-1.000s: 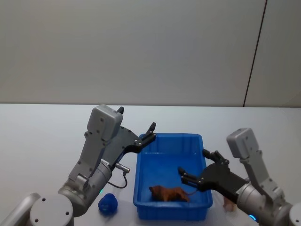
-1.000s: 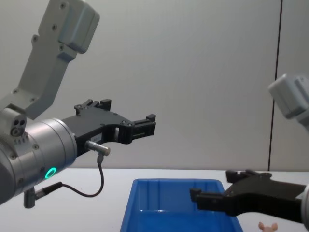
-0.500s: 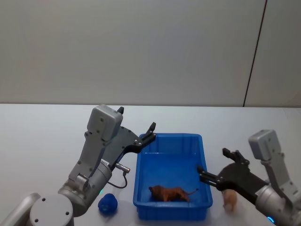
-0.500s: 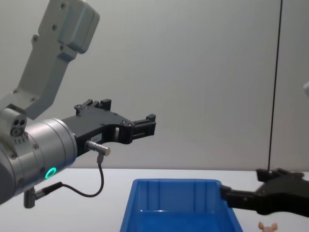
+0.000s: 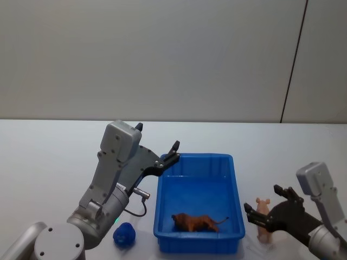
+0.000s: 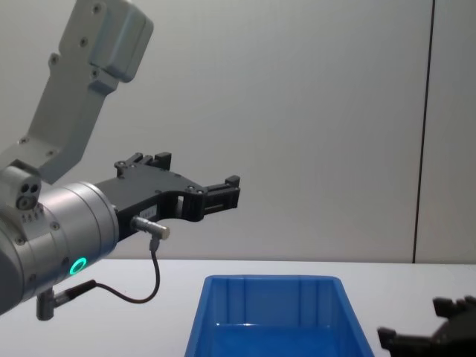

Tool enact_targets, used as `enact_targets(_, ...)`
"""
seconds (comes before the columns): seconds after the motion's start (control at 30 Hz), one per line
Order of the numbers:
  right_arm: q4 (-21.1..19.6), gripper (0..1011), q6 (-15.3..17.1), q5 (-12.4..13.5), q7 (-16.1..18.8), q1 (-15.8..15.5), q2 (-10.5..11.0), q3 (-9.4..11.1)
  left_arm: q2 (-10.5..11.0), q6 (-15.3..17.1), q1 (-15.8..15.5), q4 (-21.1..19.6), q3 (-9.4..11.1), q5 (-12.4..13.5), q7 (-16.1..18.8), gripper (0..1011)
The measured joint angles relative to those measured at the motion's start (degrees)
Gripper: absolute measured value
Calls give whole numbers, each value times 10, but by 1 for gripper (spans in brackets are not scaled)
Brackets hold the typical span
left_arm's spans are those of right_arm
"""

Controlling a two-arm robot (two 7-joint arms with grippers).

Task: Pick up the two dolls from the table and place them into the box.

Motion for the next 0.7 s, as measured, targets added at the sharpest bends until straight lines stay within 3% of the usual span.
enact_targets(0.7,37,1001,18,-24,4,-4,-3,-10,0,0,0,0,0,0,0,1001)
